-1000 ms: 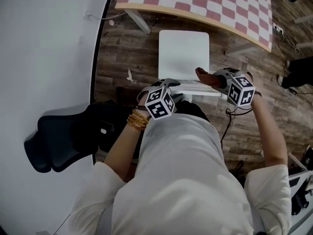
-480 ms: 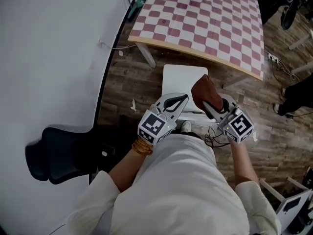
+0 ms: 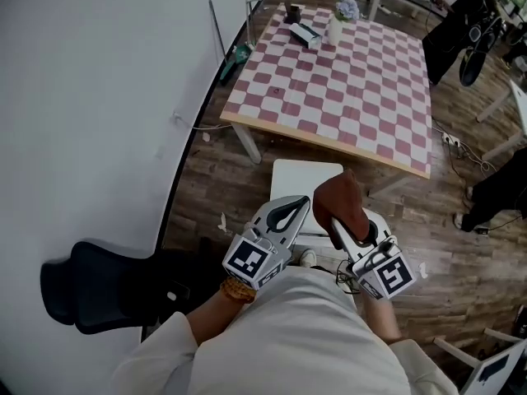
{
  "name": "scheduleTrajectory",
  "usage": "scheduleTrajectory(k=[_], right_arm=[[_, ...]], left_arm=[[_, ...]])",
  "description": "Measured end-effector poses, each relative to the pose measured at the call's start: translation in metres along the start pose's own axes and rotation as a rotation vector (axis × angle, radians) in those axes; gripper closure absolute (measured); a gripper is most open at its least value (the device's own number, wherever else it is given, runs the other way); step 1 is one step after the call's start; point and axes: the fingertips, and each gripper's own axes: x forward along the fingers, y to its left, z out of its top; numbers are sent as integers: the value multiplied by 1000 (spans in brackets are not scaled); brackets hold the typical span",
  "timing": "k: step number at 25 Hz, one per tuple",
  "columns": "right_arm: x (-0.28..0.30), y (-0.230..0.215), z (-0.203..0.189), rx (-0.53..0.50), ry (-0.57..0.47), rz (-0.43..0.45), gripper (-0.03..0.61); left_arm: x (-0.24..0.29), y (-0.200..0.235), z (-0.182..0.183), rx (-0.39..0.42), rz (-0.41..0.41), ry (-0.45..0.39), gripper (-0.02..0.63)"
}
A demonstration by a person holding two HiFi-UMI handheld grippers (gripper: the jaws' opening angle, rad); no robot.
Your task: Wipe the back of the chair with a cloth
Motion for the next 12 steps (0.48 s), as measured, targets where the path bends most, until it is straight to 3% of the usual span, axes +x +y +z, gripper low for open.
scheduleTrajectory(k=[12], right_arm=[[-1, 18, 18, -34, -29, -21, 485]], left_arm=[[-2, -10, 19, 15, -8, -54, 586]])
